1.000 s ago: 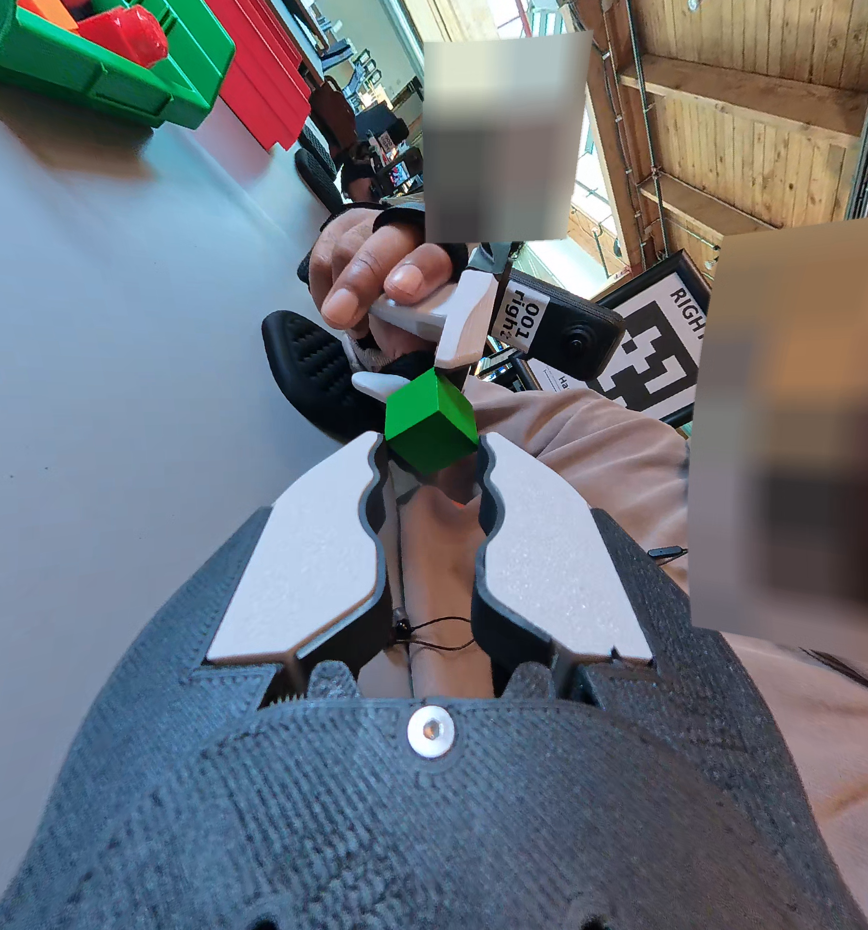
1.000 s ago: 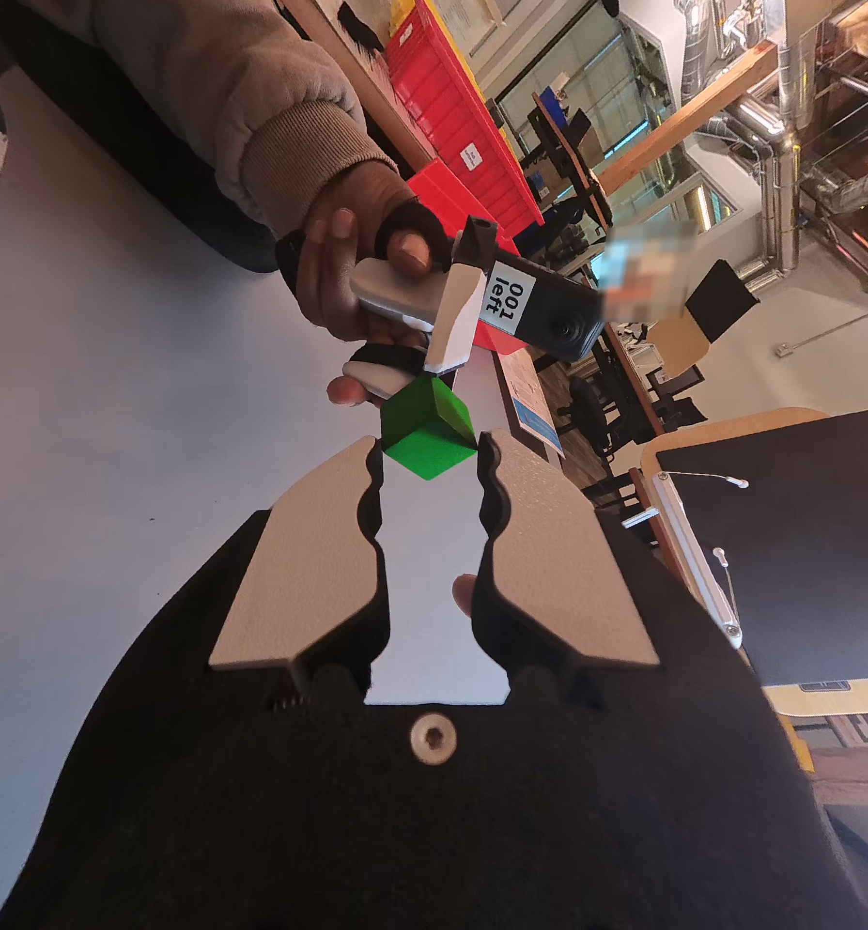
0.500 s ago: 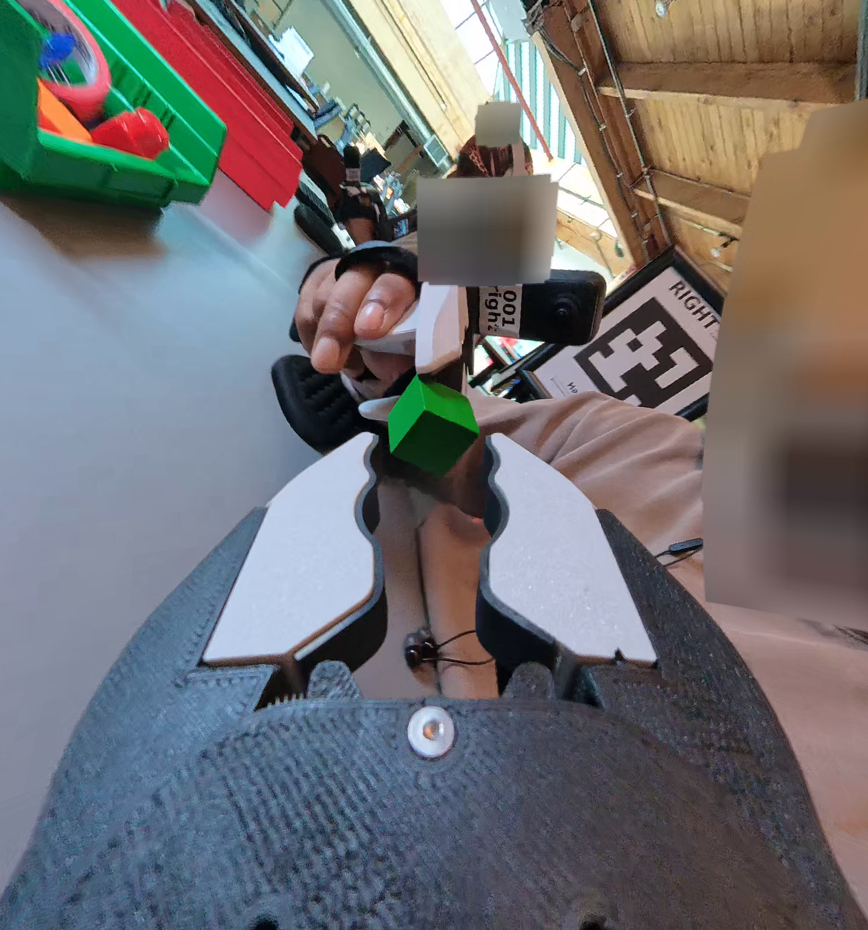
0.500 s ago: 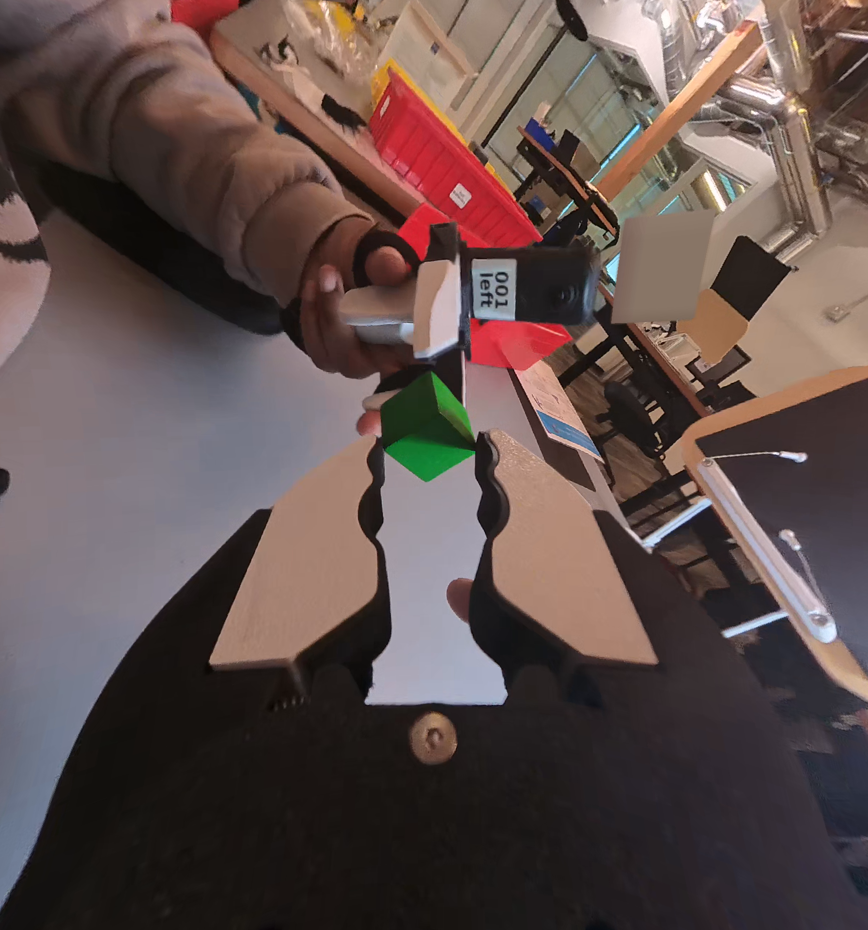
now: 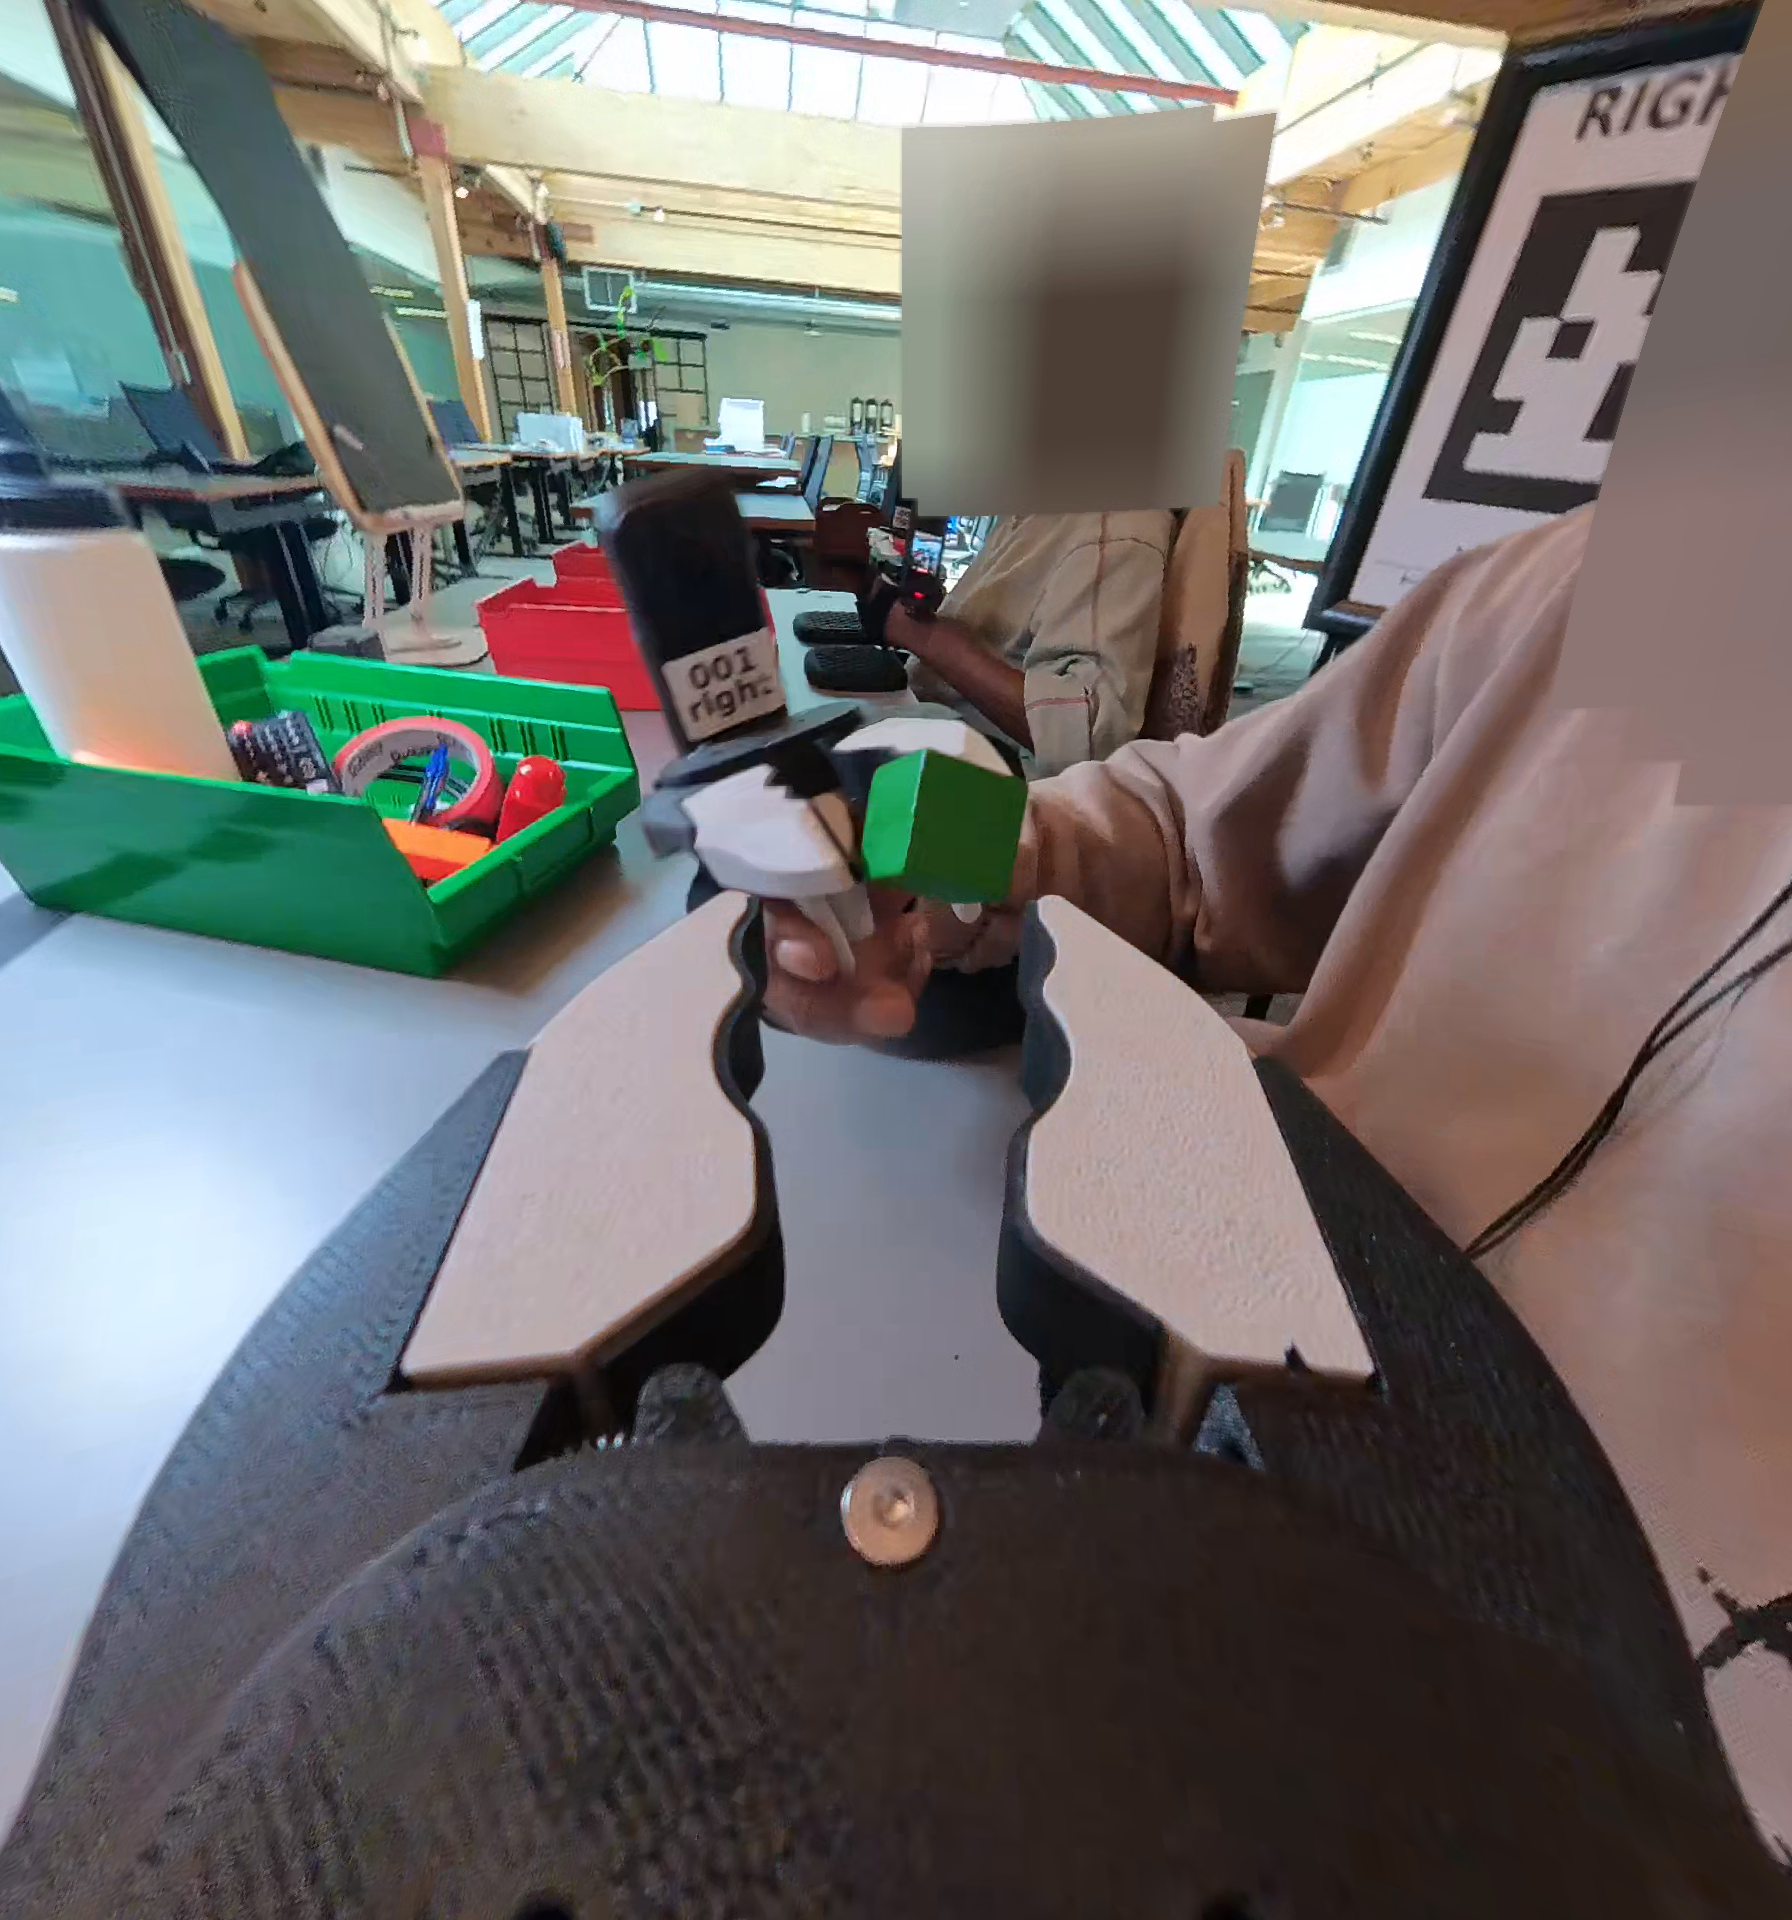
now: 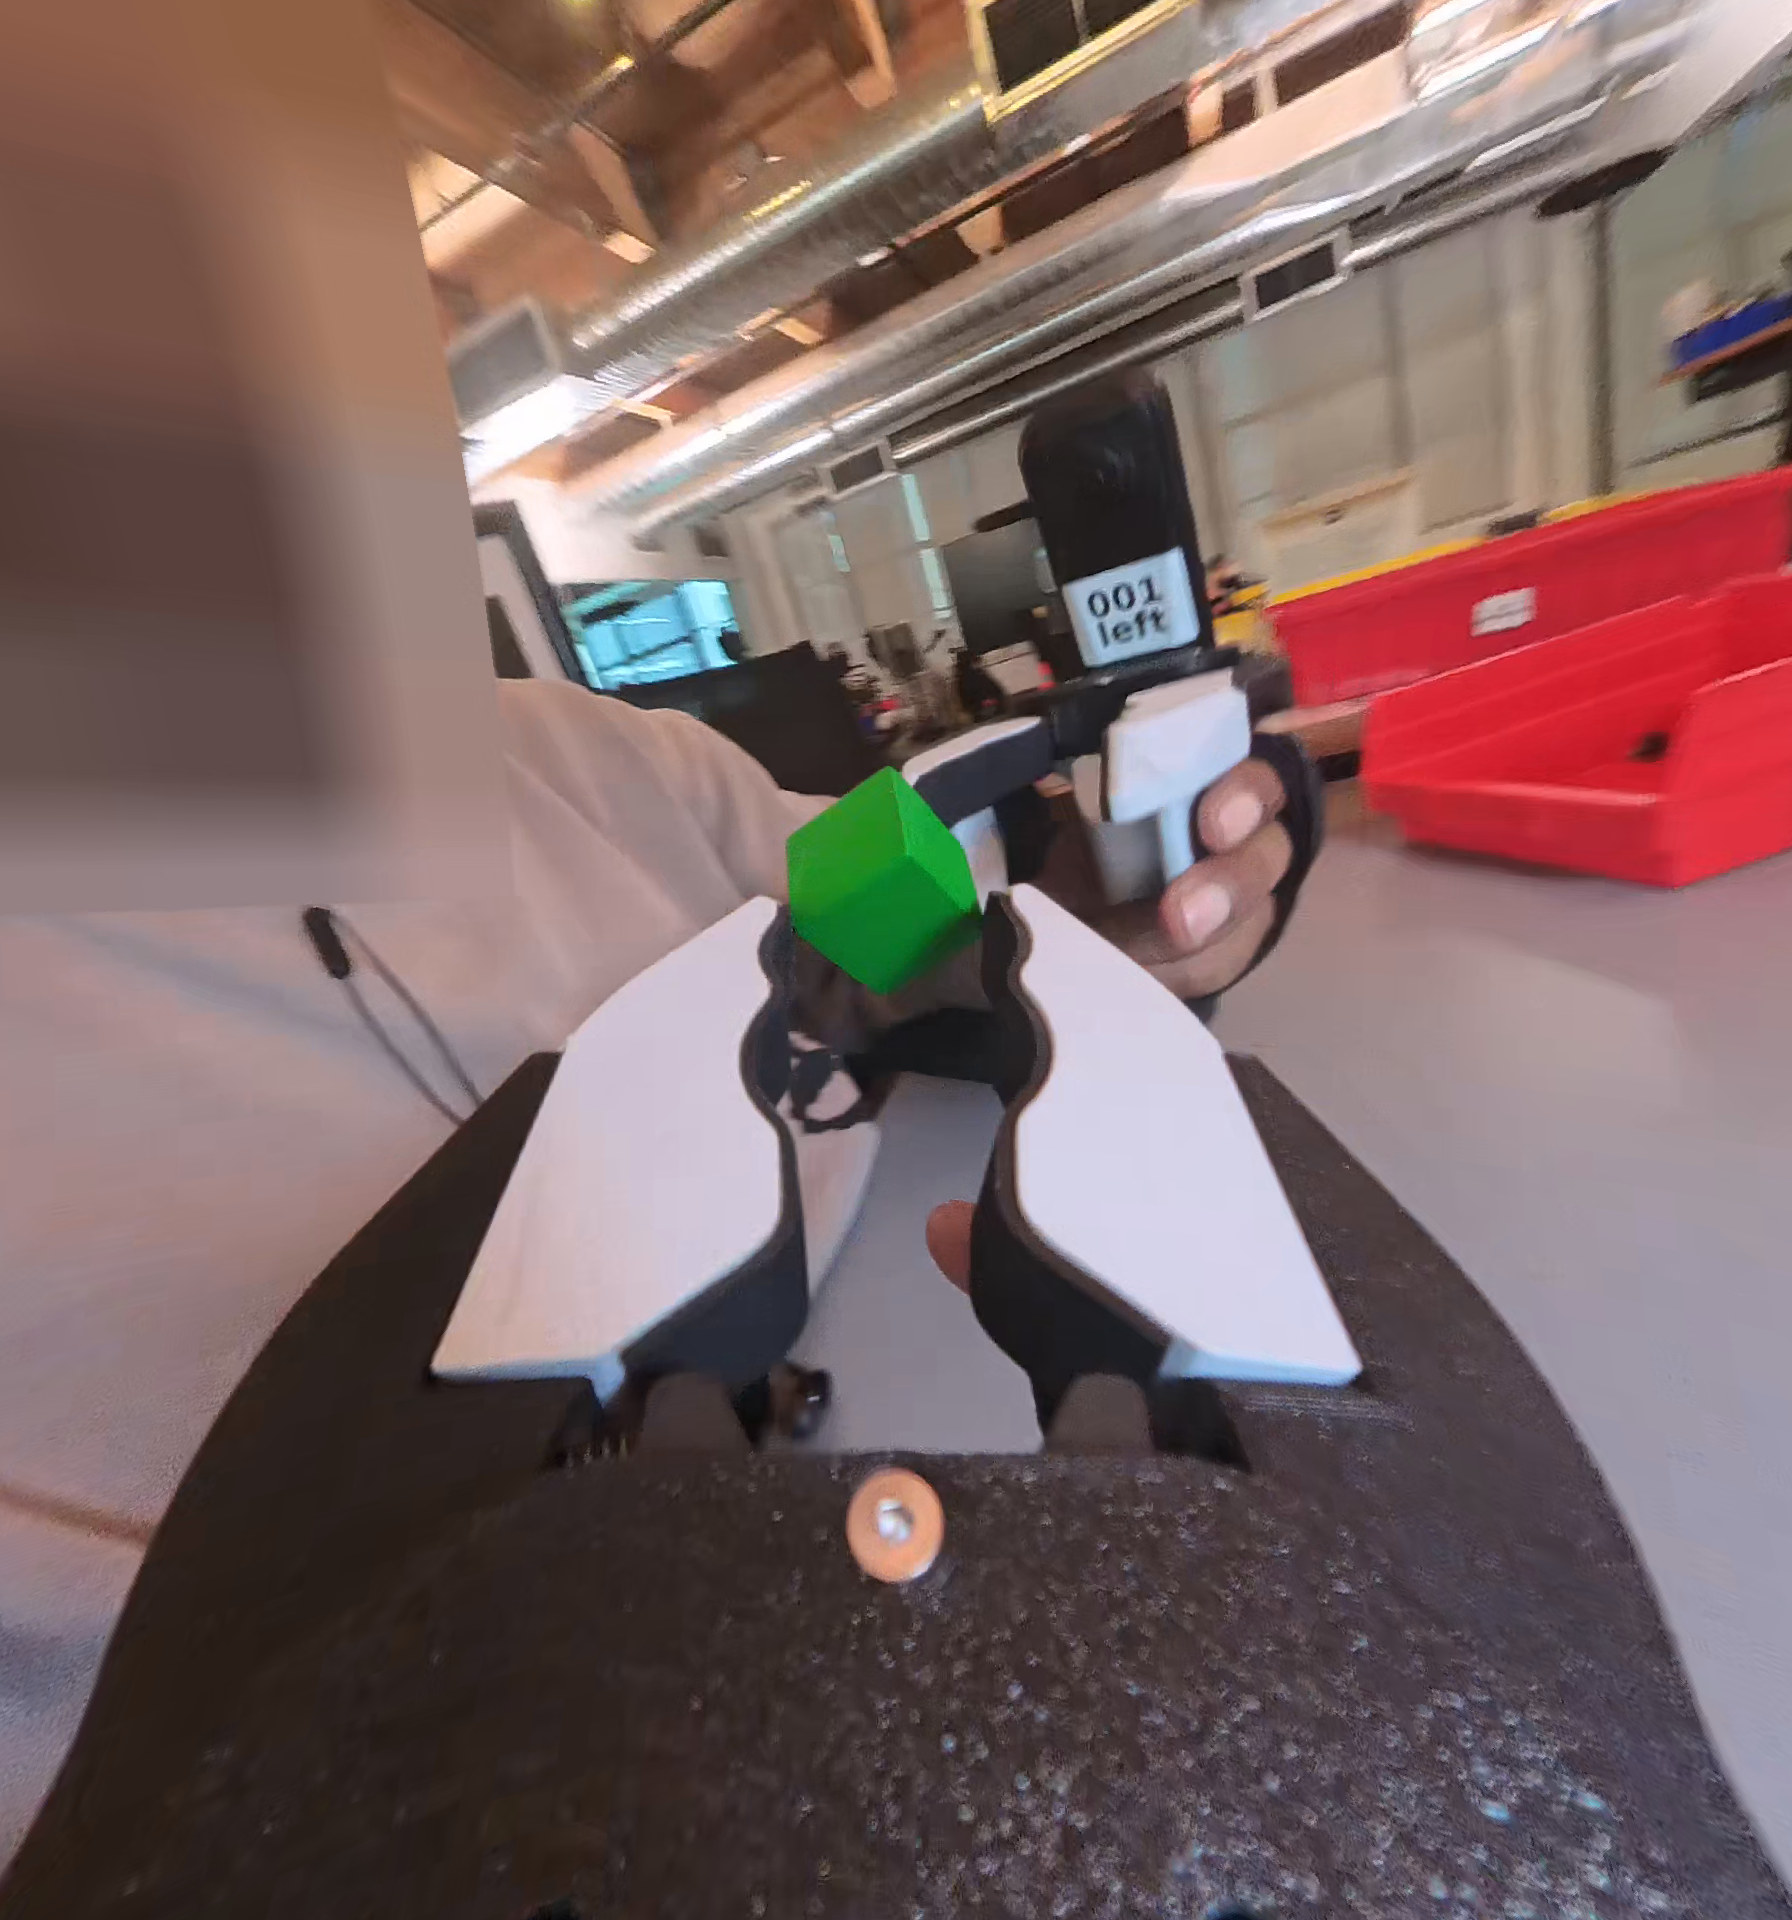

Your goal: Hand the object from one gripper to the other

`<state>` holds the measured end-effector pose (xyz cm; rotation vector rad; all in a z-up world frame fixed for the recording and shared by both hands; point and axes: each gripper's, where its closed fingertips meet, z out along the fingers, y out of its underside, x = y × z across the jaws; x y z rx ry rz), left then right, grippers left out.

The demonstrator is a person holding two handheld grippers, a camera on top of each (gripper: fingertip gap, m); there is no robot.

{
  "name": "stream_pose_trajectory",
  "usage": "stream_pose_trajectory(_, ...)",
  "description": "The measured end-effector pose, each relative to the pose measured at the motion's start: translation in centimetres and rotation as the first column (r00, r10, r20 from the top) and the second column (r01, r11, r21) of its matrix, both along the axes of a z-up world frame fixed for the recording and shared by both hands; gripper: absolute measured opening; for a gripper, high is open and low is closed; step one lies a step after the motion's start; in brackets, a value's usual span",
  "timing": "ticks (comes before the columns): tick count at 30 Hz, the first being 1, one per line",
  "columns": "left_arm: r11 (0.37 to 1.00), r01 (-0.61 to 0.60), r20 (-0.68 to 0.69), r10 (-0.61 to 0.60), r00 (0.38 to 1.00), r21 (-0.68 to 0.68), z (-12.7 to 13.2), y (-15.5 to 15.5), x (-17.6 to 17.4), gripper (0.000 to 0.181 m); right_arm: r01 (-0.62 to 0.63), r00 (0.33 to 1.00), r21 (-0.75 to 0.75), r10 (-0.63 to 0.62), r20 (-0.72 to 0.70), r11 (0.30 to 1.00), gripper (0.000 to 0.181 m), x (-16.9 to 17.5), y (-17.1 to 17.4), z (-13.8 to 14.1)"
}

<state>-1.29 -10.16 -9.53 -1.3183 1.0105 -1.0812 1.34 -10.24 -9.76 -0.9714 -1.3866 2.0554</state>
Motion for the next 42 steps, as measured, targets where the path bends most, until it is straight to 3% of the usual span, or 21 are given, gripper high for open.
stream_pose_trajectory(5,0.986,0.053,-0.153,-0.029,0.988,0.161,-1.3,-2.1,1.5,0.048,-0.244,0.953,-0.176,0.270,0.136,0.954,0.035,0.4,-1.6,-1.2)
stream_pose_trajectory(11,0.982,0.180,-0.314,-0.152,0.937,0.063,-4.9,-3.6,2.6,0.048,-0.359,0.858,-0.156,0.391,0.334,0.920,0.035,0.4,-3.5,-4.8)
stream_pose_trajectory(14,0.974,0.214,-0.402,-0.165,0.901,0.080,-6.4,-4.2,2.8,0.045,-0.403,0.816,-0.144,0.426,0.390,0.904,0.034,0.5,-4.1,-5.8)
stream_pose_trajectory(20,0.980,0.165,-0.476,-0.092,0.875,0.113,-7.3,-3.4,2.8,0.044,-0.359,0.821,-0.164,0.395,0.412,0.919,0.030,-0.4,-3.3,-6.5)
stream_pose_trajectory(35,0.983,0.028,-0.516,0.072,0.854,0.183,-7.4,-1.1,2.1,0.042,-0.208,0.888,-0.163,0.256,0.382,0.964,0.030,-1.6,-1.0,-6.1)
stream_pose_trajectory(39,0.989,0.009,-0.480,0.062,0.875,0.146,-6.8,-0.8,1.8,0.041,-0.128,0.928,-0.120,0.161,0.335,0.985,0.043,-1.8,0.1,-5.3)
stream_pose_trajectory(42,0.997,-0.027,-0.429,0.055,0.902,0.071,-6.3,0.0,1.2,0.042,0.011,0.963,-0.006,-0.009,0.268,1.000,0.048,-1.9,1.8,-4.4)
